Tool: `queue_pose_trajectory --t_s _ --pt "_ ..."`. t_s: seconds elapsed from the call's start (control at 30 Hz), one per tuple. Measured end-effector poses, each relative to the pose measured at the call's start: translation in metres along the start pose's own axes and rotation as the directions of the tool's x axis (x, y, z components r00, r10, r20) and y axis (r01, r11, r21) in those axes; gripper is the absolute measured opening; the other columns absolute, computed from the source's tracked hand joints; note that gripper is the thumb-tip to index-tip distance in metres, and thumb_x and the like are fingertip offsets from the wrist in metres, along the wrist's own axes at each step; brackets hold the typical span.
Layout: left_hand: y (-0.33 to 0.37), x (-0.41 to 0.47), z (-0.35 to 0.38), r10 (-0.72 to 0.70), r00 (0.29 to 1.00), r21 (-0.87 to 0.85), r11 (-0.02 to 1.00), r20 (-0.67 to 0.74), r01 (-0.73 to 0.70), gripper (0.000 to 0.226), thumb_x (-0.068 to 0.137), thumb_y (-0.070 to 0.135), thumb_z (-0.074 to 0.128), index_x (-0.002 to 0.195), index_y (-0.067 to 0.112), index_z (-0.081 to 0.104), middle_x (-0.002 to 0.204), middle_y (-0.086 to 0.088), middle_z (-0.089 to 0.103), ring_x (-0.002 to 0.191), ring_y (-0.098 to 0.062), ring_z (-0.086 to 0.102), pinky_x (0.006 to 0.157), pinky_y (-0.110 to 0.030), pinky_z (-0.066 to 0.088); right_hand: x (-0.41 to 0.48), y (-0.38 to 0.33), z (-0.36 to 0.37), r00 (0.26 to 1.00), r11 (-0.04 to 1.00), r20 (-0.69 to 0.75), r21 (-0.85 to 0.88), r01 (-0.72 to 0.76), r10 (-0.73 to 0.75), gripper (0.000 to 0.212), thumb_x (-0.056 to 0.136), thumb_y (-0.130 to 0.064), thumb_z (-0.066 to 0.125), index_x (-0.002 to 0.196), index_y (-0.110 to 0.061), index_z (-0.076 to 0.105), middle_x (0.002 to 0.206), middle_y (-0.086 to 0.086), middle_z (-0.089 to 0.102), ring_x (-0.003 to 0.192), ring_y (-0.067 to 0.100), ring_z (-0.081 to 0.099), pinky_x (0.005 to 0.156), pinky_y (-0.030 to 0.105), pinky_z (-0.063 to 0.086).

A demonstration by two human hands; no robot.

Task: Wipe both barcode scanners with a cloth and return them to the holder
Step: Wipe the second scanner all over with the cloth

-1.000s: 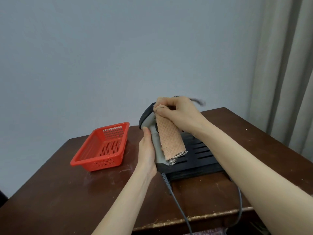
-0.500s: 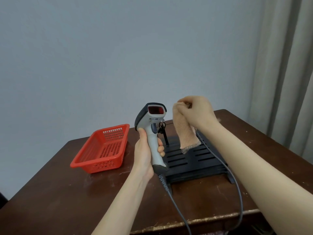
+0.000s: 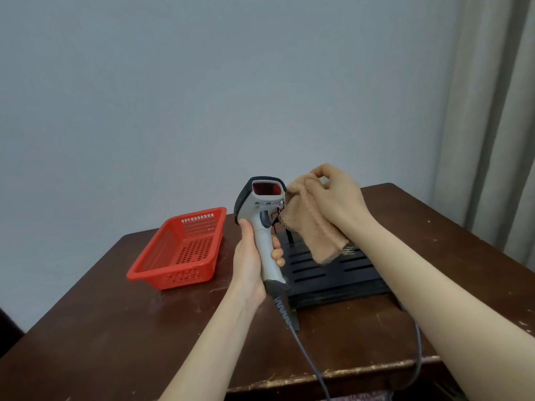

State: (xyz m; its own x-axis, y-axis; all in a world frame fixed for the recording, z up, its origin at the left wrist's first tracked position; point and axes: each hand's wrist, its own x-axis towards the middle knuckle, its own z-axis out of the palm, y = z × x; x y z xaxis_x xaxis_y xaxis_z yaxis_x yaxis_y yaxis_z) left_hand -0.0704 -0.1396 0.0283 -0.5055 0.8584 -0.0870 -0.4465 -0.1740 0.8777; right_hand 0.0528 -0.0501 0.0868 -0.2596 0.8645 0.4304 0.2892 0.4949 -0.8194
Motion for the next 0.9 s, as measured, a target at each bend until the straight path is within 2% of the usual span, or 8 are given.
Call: queue_pose_trajectory --t_s 0.1,0.2,0.3,0.43,0.5,0.6,0.77,0.9 --pt "0.001 -0.001 0.000 -0.024 1.000 0.027 0.999 0.004 0.023 0.061 0.090 0.065 0.035 0.073 0.010 0.055 0.050 -0.001 0.046 0.037 -0.011 0.039 0.036 -0.021 0.034 0.001 0.000 -0.001 1.000 0.998 0.017 -0.055 -0.007 0.008 0.020 0.097 -0.032 0.050 0.109 -0.017 0.057 0.103 -0.005 0.056 0.095 0.012 0.050 0.076 0.027 0.036" --pt "0.000 -0.001 0.000 -0.022 1.000 0.014 1.000 -0.003 0.022 0.063 0.090 0.065 0.036 0.068 0.010 0.057 0.051 -0.001 0.046 0.036 -0.011 0.038 0.041 -0.023 0.032 -0.001 -0.002 -0.006 0.961 0.923 0.205 0.298 -0.242 0.185 0.030 0.088 -0.033 0.066 0.110 -0.013 0.061 0.106 -0.001 0.062 0.091 0.008 0.059 0.068 0.020 0.046" --pt "-0.001 0.001 -0.003 -0.057 0.998 0.016 0.998 0.028 0.057 0.066 0.086 0.070 0.036 0.064 0.011 0.055 0.050 -0.002 0.044 0.039 -0.013 0.037 0.042 -0.024 0.032 -0.003 -0.002 -0.009 0.890 0.838 0.396 0.386 -0.385 0.226 0.047 0.077 -0.024 0.078 0.119 -0.009 0.062 0.103 0.002 0.067 0.088 0.009 0.063 0.057 0.015 0.048" --pt "0.000 0.000 -0.003 -0.029 0.999 0.026 0.999 0.036 0.028 0.062 0.089 0.066 0.034 0.077 0.009 0.055 0.051 -0.002 0.047 0.038 -0.012 0.038 0.037 -0.022 0.035 -0.006 -0.002 -0.005 0.986 0.972 0.152 0.210 -0.104 0.073 0.020 0.079 -0.025 0.074 0.097 -0.017 0.069 0.089 -0.008 0.067 0.090 0.008 0.064 0.066 0.013 0.048" --pt "0.000 -0.001 -0.002 0.002 0.999 0.023 1.000 0.036 -0.003 0.059 0.091 0.064 0.034 0.082 0.009 0.055 0.053 -0.002 0.049 0.037 -0.010 0.040 0.035 -0.021 0.035 -0.007 -0.003 -0.004 1.000 0.996 0.015 0.089 0.008 -0.009 0.017 0.078 -0.032 0.073 0.089 -0.019 0.068 0.084 -0.012 0.065 0.083 0.003 0.060 0.068 0.017 0.044" --pt "-0.001 -0.001 -0.003 0.014 0.999 0.030 0.999 0.037 -0.015 0.058 0.091 0.063 0.034 0.084 0.009 0.055 0.054 -0.002 0.050 0.037 -0.010 0.040 0.035 -0.021 0.035 -0.010 -0.010 0.000 0.992 0.994 -0.095 0.060 0.091 -0.085 0.020 0.078 -0.037 0.073 0.082 -0.020 0.063 0.074 -0.014 0.061 0.071 0.000 0.056 0.061 0.016 0.041" --pt "-0.005 0.003 -0.002 -0.006 0.999 0.064 0.998 0.038 0.004 0.063 0.089 0.067 0.033 0.081 0.007 0.051 0.050 -0.003 0.045 0.040 -0.014 0.039 0.037 -0.022 0.036 -0.013 -0.010 0.012 0.979 0.974 -0.051 -0.121 0.189 -0.196 0.013 0.085 -0.037 0.065 0.082 -0.025 0.069 0.067 -0.020 0.057 0.080 0.009 0.061 0.069 0.027 0.047" --pt "-0.008 0.004 -0.003 -0.030 0.999 0.063 0.998 0.038 0.028 0.062 0.088 0.066 0.036 0.088 0.006 0.052 0.052 -0.004 0.047 0.039 -0.013 0.041 0.036 -0.022 0.037 -0.014 -0.011 0.015 0.980 0.954 -0.008 -0.231 0.190 -0.197 0.020 0.091 -0.037 0.056 0.092 -0.027 0.073 0.077 -0.008 0.064 0.083 0.018 0.063 0.071 0.036 0.052"
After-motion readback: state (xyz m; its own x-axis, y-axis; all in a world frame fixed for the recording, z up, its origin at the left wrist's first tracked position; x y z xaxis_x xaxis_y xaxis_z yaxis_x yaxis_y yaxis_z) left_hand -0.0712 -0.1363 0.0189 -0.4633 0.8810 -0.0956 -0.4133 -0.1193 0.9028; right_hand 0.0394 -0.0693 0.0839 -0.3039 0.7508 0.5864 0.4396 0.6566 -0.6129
